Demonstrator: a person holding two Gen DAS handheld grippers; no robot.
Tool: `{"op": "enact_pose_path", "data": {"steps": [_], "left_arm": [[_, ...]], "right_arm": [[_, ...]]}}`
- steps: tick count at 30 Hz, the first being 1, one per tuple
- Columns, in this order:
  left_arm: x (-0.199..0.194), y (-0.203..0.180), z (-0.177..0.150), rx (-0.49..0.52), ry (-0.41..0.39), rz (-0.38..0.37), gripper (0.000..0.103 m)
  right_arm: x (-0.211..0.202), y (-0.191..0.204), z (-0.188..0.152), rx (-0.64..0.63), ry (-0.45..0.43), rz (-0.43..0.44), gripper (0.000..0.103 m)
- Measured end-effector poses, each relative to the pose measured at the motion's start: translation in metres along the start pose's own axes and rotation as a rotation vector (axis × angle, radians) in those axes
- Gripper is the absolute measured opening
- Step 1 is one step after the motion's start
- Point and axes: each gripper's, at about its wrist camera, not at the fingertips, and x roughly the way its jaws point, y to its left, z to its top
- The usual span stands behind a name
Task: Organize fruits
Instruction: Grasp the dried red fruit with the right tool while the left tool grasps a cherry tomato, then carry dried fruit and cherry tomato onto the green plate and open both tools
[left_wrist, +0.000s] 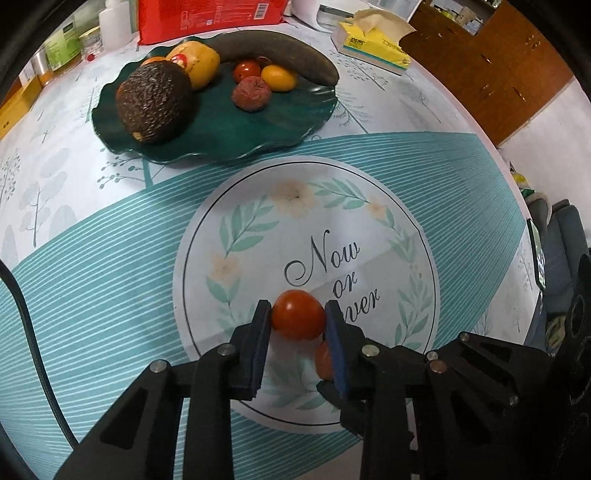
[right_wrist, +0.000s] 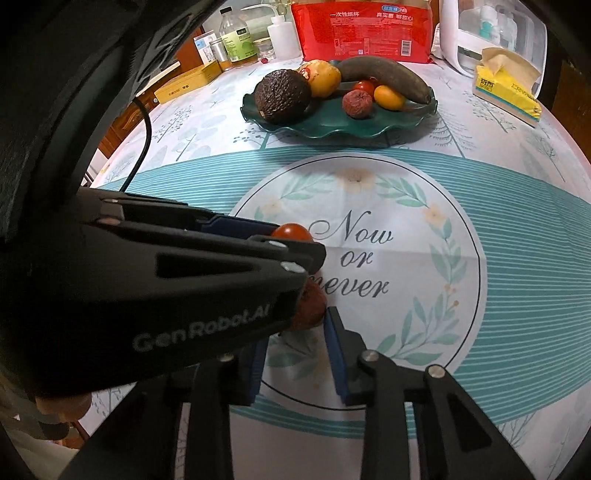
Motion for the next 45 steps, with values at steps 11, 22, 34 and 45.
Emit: {"op": "enact_pose_path", "data": {"steps": [11,22,34,45], "left_arm": [[-0.051,0.022,0.005,-0.066,-0.065,0.091,0.027],[-0.155,0.024,0.079,-0.038,-0.218,0.279,0.027],[-0.230,0.036,0.203,-0.018,-0.349,0.384,0.027],[-0.101,0.063,0.259,0.013,-0.151,0.385,0.027]], "right_arm": [[-0.021,-0.006,0.019,-0.003,-0.003,0.013,0.030],[-0.107,-0.023,0.122,-0.044,-0.125,0.006,0.030],[-0.160,-0.033,0.264,-0.078,-0.243,0.007,0.030],[-0.037,-0.040,0.257,-0.085,-0.006,0.021,0.030]]}}
